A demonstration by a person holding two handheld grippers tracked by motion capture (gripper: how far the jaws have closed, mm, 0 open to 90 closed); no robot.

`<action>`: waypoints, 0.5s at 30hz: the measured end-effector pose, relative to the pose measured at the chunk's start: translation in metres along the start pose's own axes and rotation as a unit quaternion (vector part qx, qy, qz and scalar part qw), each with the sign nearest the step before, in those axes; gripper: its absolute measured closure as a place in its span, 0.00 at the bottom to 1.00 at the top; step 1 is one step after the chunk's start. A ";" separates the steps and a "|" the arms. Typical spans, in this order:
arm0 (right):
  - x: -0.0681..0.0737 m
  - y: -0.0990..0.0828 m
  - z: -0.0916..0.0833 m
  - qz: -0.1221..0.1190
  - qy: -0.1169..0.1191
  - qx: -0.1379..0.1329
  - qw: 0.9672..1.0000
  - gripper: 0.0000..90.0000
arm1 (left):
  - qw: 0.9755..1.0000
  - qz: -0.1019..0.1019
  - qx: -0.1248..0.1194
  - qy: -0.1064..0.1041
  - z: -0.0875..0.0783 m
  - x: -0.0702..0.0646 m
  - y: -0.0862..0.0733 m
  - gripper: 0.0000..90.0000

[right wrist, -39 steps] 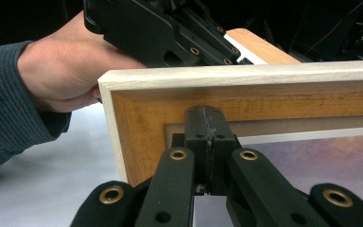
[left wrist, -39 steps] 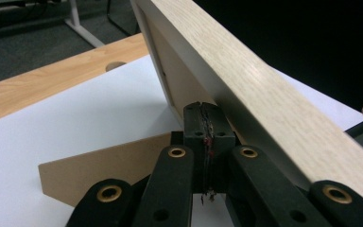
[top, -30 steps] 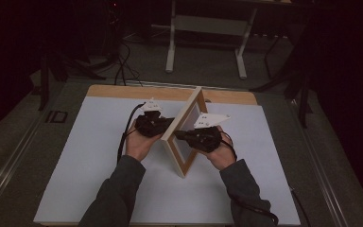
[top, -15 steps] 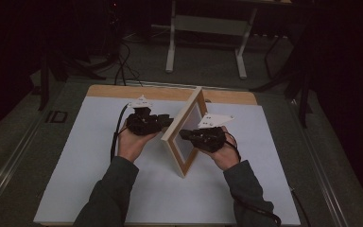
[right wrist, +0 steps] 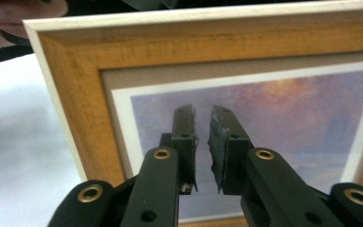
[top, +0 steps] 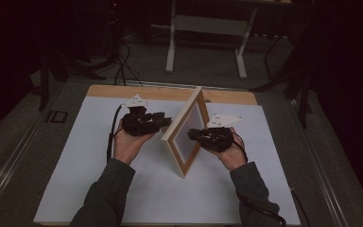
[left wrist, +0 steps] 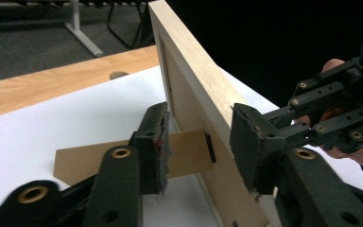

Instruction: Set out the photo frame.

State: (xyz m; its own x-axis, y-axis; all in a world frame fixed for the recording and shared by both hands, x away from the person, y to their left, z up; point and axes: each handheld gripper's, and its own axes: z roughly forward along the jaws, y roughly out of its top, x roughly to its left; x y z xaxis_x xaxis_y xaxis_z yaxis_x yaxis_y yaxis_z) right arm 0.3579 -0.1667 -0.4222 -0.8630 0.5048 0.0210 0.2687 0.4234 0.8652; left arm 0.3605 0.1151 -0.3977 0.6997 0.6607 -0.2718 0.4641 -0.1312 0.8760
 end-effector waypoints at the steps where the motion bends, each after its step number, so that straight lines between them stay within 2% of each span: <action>1: -0.001 -0.001 -0.001 0.000 -0.001 0.000 1.000 0.87 | 1.000 -0.002 0.000 0.000 -0.001 0.000 0.000 0.62; 6: -0.005 -0.003 -0.005 0.007 -0.009 -0.001 1.000 0.82 | 1.000 -0.006 0.005 -0.004 -0.002 -0.004 0.001 0.59; 11: -0.008 -0.004 -0.007 0.014 -0.014 -0.002 1.000 0.78 | 1.000 -0.014 0.006 -0.022 -0.005 -0.008 0.004 0.53; 15: -0.009 -0.005 -0.008 0.015 -0.014 -0.003 1.000 0.76 | 1.000 -0.009 0.013 -0.027 -0.006 -0.014 0.004 0.49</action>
State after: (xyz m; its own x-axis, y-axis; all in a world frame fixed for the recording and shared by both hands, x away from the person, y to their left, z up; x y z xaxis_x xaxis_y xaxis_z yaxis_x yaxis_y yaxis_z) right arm 0.3607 -0.1792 -0.4230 -0.8422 0.5382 0.0328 0.2917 0.4037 0.8671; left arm 0.3492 0.1098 -0.3881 0.7194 0.6219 -0.3094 0.4901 -0.1388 0.8606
